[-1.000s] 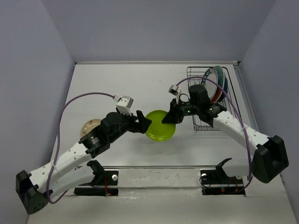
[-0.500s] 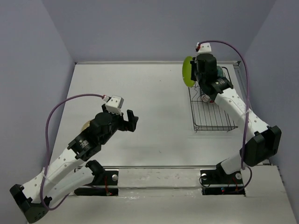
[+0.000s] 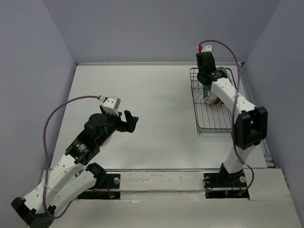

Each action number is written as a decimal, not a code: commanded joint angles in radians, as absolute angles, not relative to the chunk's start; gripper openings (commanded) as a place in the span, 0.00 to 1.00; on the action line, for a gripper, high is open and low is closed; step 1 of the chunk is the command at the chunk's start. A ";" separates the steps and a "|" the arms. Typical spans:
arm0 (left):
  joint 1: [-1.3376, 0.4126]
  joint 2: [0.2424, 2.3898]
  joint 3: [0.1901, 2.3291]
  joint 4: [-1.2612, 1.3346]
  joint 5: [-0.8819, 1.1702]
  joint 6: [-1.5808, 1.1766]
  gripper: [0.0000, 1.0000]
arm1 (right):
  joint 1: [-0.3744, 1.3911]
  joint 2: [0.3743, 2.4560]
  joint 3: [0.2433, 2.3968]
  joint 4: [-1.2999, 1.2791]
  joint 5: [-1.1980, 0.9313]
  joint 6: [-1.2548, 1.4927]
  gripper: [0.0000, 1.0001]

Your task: Load the plates into the dish rack

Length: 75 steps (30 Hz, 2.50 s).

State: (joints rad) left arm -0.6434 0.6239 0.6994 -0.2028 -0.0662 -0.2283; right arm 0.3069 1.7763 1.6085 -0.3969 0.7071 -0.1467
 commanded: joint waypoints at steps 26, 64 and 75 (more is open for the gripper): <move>-0.592 0.557 0.695 -0.140 -0.159 -0.207 0.99 | 0.399 1.603 1.493 -0.393 0.459 0.077 0.84; -0.568 0.287 0.649 -0.054 -0.419 -0.206 0.99 | 1.052 2.433 1.707 0.364 -0.252 1.039 0.15; -0.569 0.314 0.647 -0.054 -0.290 -0.204 0.99 | 0.918 1.897 1.427 0.180 0.322 0.514 0.07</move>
State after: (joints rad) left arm -0.5739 0.2855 0.6502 -0.1070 -0.3717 -0.2180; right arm 1.0019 2.1712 1.4578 0.2111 -0.0292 0.8097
